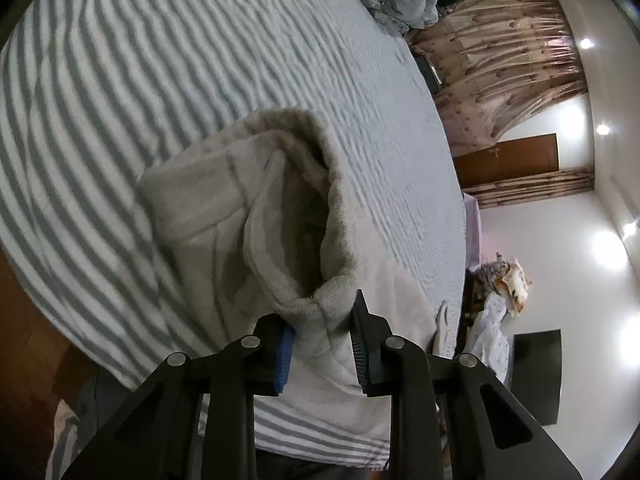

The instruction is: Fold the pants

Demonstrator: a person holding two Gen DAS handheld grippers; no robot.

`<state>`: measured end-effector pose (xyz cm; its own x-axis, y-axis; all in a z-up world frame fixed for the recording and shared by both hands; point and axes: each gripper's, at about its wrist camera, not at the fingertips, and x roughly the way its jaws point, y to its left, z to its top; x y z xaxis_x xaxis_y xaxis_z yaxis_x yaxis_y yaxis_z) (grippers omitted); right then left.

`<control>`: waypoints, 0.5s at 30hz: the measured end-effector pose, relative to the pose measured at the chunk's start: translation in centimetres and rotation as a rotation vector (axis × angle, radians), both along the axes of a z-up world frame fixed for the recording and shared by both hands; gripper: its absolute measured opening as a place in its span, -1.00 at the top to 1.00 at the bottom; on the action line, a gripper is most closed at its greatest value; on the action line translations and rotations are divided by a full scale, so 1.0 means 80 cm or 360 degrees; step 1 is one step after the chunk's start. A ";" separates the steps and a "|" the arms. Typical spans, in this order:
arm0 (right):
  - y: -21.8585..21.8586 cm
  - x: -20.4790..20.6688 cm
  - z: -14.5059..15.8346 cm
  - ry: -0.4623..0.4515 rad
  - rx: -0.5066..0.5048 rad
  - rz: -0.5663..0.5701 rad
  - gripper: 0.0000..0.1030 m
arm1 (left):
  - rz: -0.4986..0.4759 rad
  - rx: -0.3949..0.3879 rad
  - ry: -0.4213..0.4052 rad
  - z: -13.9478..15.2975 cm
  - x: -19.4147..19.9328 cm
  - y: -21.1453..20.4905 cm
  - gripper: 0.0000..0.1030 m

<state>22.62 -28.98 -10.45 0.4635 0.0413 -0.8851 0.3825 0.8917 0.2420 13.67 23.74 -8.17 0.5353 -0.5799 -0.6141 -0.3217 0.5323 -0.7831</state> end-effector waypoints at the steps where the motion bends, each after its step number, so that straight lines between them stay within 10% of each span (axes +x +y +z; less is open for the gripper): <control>1: -0.002 -0.005 0.009 -0.0026 0.0013 0.0001 0.87 | -0.0004 0.0006 -0.0012 0.008 0.008 0.002 0.52; 10: 0.007 -0.053 0.102 -0.0326 0.0146 0.0003 0.87 | -0.0054 0.0042 -0.0162 0.093 0.087 0.016 0.54; 15: 0.033 -0.113 0.085 -0.0358 0.0203 0.0029 0.86 | -0.0213 0.0161 -0.0260 0.105 0.114 0.018 0.54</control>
<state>13.56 -26.33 -3.62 0.6462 0.1561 -0.7471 0.2905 0.8549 0.4299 22.83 25.19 0.27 0.5547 -0.5924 -0.5843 -0.1162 0.6402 -0.7594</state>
